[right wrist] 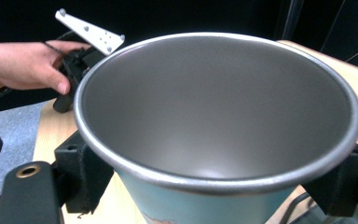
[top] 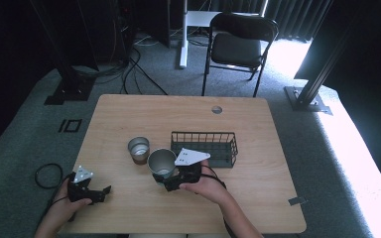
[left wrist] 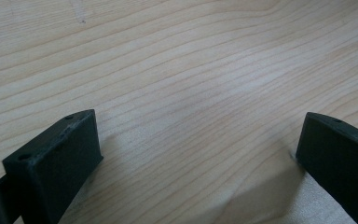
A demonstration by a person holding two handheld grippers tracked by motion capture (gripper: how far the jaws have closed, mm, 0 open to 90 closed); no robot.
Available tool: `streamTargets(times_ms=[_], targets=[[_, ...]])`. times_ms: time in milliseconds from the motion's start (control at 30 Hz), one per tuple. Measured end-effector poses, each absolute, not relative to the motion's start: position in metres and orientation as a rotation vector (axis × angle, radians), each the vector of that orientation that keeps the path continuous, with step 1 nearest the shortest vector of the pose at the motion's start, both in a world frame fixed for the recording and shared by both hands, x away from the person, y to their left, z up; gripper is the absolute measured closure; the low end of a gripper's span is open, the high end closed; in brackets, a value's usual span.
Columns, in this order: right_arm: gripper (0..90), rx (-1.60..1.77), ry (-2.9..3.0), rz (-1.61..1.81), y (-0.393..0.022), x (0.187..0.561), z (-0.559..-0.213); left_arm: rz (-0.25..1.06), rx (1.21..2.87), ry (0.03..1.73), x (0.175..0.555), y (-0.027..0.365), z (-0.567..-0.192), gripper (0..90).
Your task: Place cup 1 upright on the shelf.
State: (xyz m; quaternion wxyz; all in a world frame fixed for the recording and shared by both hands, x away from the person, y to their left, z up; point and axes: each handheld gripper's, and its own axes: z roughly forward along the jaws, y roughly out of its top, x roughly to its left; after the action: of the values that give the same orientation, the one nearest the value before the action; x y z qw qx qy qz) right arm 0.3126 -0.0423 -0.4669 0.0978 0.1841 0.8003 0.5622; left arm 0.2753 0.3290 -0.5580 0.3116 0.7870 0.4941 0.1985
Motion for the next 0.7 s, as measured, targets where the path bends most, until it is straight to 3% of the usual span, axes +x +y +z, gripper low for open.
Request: streamTargets(times_ms=[700], targets=[[14.7, 0.667, 2.169, 1.671, -0.074, 0.334, -0.419, 0.525, 2.079, 1.303, 0.275, 0.329, -0.558, 0.3]])
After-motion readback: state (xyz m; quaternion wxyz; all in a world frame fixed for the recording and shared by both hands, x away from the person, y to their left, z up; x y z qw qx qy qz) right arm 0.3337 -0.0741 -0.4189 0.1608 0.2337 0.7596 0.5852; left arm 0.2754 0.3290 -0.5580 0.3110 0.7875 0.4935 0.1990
